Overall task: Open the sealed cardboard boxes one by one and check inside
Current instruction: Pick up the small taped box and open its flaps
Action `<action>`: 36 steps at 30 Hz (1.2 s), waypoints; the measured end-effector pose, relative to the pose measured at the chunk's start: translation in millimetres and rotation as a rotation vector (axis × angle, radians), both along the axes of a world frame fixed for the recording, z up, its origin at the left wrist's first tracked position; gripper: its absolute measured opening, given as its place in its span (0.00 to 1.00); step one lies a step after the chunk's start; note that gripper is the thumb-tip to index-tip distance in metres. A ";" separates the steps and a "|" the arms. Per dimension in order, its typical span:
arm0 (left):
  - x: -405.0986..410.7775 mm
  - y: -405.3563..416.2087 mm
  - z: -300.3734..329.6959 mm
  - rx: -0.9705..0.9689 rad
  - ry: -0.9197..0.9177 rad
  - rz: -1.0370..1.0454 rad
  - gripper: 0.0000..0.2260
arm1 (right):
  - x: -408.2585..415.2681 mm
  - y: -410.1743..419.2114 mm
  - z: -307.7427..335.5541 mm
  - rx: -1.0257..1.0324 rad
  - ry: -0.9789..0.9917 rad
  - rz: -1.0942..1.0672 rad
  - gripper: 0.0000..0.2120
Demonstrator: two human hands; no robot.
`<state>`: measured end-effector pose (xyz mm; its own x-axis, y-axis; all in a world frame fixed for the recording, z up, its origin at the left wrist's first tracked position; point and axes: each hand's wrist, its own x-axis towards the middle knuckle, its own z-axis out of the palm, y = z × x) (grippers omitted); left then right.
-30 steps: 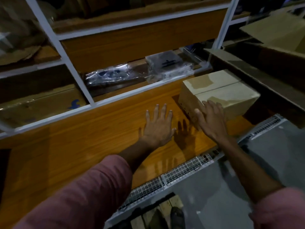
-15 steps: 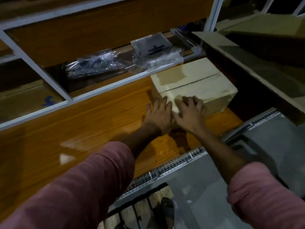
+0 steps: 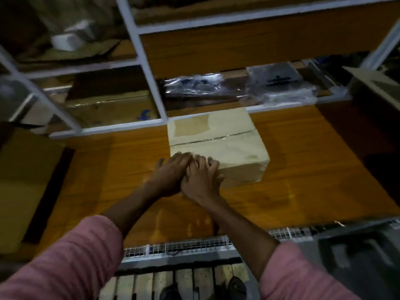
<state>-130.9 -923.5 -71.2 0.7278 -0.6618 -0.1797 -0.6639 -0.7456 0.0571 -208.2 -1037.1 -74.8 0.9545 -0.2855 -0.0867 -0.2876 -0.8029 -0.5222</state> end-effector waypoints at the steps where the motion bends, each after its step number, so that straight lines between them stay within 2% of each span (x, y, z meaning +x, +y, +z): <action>1: 3.7 25.3 -0.2 0.005 -0.002 0.050 0.34 | 7.9 24.7 0.0 0.046 0.021 0.038 0.27; 3: 9.3 69.9 1.7 0.009 -0.015 0.136 0.33 | 24.5 63.3 5.2 0.101 0.040 0.147 0.25; 6: 16.9 127.6 6.1 0.012 -0.048 0.227 0.26 | 46.2 100.1 14.7 0.062 0.015 0.378 0.17; 8: 23.2 156.3 6.9 0.001 -0.122 0.289 0.19 | 54.1 106.3 19.7 0.087 -0.087 0.319 0.17; 10: 29.9 173.9 10.0 -0.032 -0.188 0.335 0.19 | 59.0 99.4 16.9 -0.005 -0.150 0.202 0.17; 13: 43.6 188.5 12.5 -0.059 -0.207 0.353 0.19 | 64.7 80.5 5.5 -0.237 -0.043 0.071 0.23; 15: 51.8 195.5 7.8 -0.086 -0.184 0.379 0.20 | 64.4 73.0 0.2 -0.210 0.053 -0.037 0.26; 18: 60.5 203.7 2.0 -0.236 -0.103 0.463 0.21 | 65.8 73.5 2.1 -0.046 0.083 -0.052 0.32; 20: 72.0 206.4 0.0 -0.317 0.015 0.589 0.28 | 72.9 74.4 5.5 0.028 0.094 -0.087 0.35; 23: 95.5 211.1 -4.6 -0.473 0.356 0.755 0.51 | 88.8 68.2 13.7 0.129 0.174 -0.148 0.47; 25: 101.6 212.9 -11.1 -0.541 0.439 0.765 0.55 | 93.9 63.9 15.3 0.196 0.166 -0.146 0.56; 28: 92.8 217.1 -16.3 -0.699 0.353 0.725 0.54 | 86.3 59.9 11.6 0.204 -0.026 -0.122 0.61; 32: 74.8 233.5 -13.4 -0.922 0.114 0.522 0.52 | 65.5 59.8 8.5 0.272 -0.273 -0.114 0.61; 36: 55.9 246.9 -5.2 -0.980 -0.041 0.366 0.50 | 45.6 62.4 3.0 0.336 -0.341 -0.178 0.62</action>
<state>-75.0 -676.6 -76.5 0.9064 -0.2427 0.3458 -0.4223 -0.5410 0.7273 -162.6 -974.7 -71.7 0.8834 -0.4564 0.1064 -0.1728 -0.5284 -0.8312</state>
